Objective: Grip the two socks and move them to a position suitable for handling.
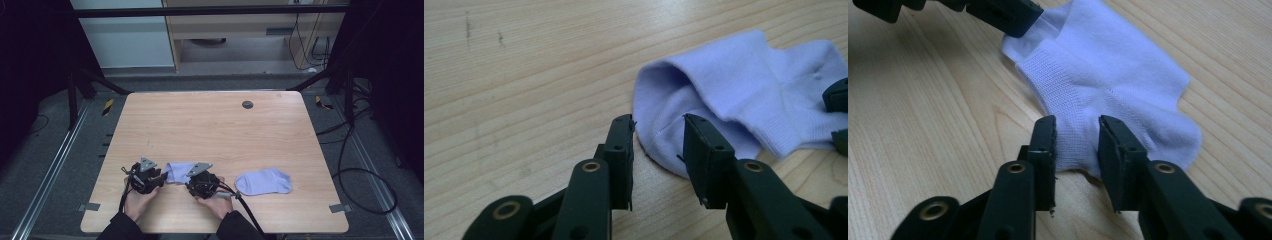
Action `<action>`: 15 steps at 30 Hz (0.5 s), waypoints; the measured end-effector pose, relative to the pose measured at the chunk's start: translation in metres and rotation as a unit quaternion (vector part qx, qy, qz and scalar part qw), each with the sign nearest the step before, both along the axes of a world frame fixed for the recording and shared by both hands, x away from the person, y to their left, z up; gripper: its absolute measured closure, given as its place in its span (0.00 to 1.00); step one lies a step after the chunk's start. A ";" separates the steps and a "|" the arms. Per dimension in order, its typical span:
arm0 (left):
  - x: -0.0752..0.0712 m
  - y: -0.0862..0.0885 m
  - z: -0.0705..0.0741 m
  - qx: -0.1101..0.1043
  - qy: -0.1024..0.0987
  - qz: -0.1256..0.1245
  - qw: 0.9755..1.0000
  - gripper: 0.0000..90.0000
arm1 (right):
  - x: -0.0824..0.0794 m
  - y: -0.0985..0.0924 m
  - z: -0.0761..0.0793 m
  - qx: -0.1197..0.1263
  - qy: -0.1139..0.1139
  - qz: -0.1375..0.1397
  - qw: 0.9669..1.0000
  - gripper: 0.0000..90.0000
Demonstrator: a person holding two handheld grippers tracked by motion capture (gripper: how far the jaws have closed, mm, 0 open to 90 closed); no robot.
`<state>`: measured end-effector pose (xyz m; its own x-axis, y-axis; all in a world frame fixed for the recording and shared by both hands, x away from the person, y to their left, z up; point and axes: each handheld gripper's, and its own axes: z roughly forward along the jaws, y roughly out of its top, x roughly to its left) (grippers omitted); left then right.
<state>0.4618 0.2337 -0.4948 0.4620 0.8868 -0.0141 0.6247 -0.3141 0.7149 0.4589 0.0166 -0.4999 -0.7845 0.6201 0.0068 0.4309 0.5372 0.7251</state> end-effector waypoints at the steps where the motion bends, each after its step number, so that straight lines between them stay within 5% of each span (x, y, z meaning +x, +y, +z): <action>1: 0.000 -0.001 -0.001 0.000 0.001 0.000 1.000 0.73 | 0.000 0.000 0.000 0.000 0.000 -0.001 1.000 0.82; 10: 0.000 -0.004 0.000 0.000 0.014 -0.011 1.000 0.90 | -0.001 -0.001 0.001 0.005 0.001 -0.008 1.000 0.91; 15: -0.001 -0.005 0.001 0.002 0.015 -0.021 1.000 0.96 | -0.003 -0.007 0.012 0.057 -0.007 -0.016 0.998 0.92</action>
